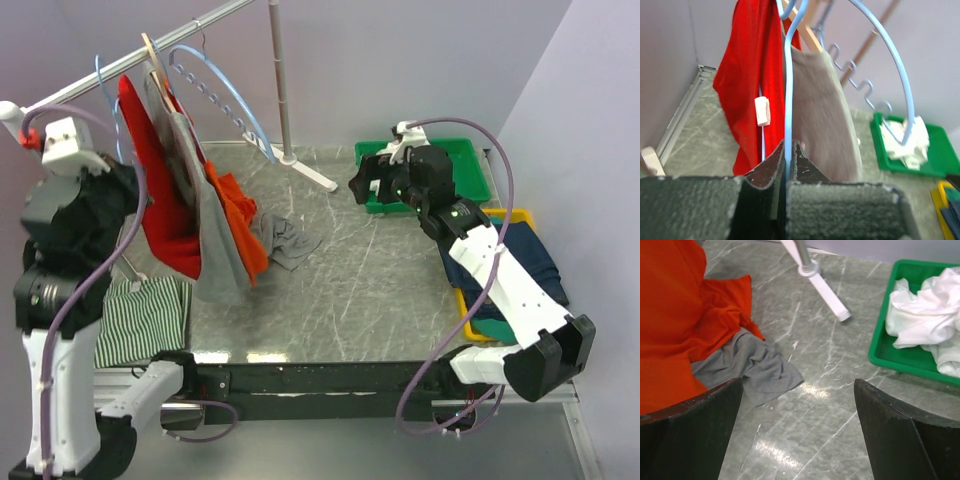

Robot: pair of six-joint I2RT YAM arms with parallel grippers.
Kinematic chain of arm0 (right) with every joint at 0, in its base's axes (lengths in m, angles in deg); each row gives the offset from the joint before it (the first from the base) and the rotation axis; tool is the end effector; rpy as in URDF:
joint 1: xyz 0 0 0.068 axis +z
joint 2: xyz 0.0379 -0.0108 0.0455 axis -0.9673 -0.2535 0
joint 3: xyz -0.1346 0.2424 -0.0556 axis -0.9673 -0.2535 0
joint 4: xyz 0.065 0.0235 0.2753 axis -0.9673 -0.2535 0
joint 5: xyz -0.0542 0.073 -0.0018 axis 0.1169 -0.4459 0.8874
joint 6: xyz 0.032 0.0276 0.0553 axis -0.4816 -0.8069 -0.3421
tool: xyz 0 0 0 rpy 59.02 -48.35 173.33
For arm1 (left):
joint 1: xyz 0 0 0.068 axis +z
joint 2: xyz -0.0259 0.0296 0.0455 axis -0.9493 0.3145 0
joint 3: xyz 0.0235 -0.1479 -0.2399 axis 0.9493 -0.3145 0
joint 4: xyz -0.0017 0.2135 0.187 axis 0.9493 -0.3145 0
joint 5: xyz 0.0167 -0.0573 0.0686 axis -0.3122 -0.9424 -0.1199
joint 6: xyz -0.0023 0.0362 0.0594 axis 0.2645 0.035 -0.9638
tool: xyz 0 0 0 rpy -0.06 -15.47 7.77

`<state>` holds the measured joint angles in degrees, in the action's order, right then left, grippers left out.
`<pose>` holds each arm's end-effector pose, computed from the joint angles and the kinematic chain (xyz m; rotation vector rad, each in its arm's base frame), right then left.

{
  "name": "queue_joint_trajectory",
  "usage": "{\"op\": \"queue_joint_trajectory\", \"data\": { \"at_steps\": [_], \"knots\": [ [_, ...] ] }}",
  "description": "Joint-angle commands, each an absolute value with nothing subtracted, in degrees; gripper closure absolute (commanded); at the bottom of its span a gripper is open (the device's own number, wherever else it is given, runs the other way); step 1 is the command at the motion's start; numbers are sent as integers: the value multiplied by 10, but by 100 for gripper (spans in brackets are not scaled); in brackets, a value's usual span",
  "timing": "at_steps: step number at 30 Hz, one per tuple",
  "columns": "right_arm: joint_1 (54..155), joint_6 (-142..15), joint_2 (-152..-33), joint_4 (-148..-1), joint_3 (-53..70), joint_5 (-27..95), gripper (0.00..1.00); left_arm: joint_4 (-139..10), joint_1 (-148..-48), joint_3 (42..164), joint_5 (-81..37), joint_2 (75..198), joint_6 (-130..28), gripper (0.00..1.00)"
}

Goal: Remove the t-shirt from the hanger
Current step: Pick up the hanger from the clothesline.

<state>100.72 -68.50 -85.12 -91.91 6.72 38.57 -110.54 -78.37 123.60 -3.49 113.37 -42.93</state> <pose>0.3006 0.1467 0.3980 -0.2662 1.8929 0.5026 0.1478 -0.0071 0.5430 -0.3290 1.6003 -0.2118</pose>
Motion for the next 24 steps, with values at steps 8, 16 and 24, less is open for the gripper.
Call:
{"op": "queue_joint_trajectory", "data": {
  "at_steps": [8,16,24],
  "knots": [
    [1057,-658,-770,-948,52,432,0,-1143,-782,1136,-267,1032,-491,99],
    [1060,-665,-725,-959,40,445,0,-1144,-782,1140,-417,1035,-501,99],
    [1059,-662,-702,-966,20,467,0,-1122,-797,1041,-511,1016,-514,99]
  ]
}}
